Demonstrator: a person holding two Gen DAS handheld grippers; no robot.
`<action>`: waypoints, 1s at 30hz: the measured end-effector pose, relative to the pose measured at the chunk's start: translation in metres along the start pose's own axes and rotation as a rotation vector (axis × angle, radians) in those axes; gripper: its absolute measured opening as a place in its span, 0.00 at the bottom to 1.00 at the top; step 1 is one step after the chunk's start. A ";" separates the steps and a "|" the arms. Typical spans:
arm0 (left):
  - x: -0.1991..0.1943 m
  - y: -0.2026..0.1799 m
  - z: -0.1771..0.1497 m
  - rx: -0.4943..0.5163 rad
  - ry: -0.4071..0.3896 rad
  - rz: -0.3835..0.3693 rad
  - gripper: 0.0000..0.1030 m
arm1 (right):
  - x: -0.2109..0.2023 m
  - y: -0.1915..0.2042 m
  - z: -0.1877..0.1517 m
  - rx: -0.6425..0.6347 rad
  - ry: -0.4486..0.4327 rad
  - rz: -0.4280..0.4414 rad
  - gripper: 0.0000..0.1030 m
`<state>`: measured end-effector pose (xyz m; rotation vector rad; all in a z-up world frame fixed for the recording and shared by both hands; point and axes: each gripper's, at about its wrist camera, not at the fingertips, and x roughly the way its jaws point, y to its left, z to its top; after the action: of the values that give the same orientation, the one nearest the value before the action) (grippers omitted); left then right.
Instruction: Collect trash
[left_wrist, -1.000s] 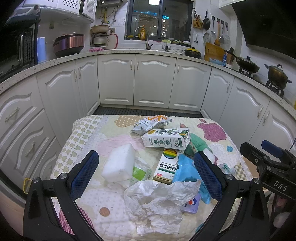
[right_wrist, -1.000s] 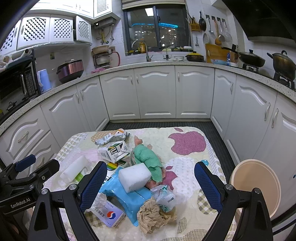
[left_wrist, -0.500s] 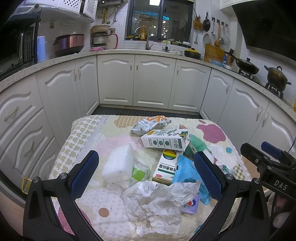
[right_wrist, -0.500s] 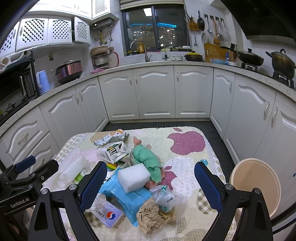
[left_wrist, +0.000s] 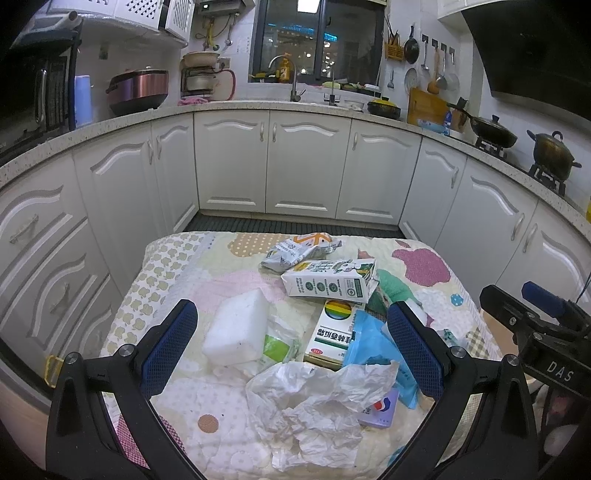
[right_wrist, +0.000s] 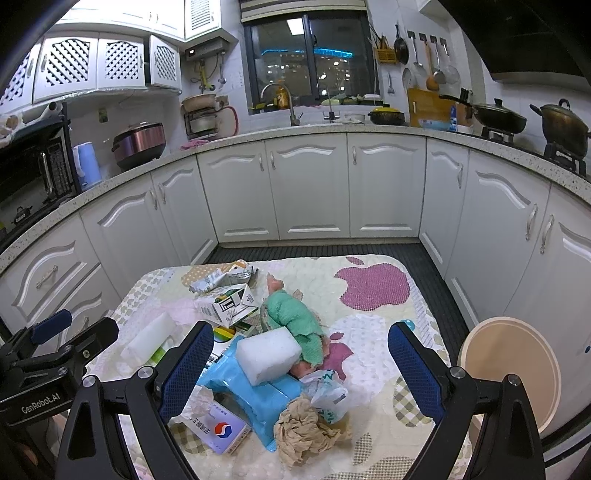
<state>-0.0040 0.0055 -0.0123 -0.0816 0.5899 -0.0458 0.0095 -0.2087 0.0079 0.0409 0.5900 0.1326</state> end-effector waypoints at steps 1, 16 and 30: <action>-0.001 0.000 0.000 0.001 -0.001 0.001 0.99 | 0.000 0.001 0.000 -0.002 -0.002 0.000 0.91; -0.002 -0.001 0.004 -0.007 -0.034 -0.012 0.99 | 0.001 0.010 -0.004 0.000 -0.045 0.014 0.91; -0.003 0.001 0.007 -0.011 -0.053 -0.016 0.99 | 0.001 0.012 -0.006 0.006 -0.068 0.012 0.91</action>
<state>-0.0026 0.0070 -0.0052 -0.0978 0.5365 -0.0561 0.0060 -0.1968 0.0029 0.0547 0.5227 0.1407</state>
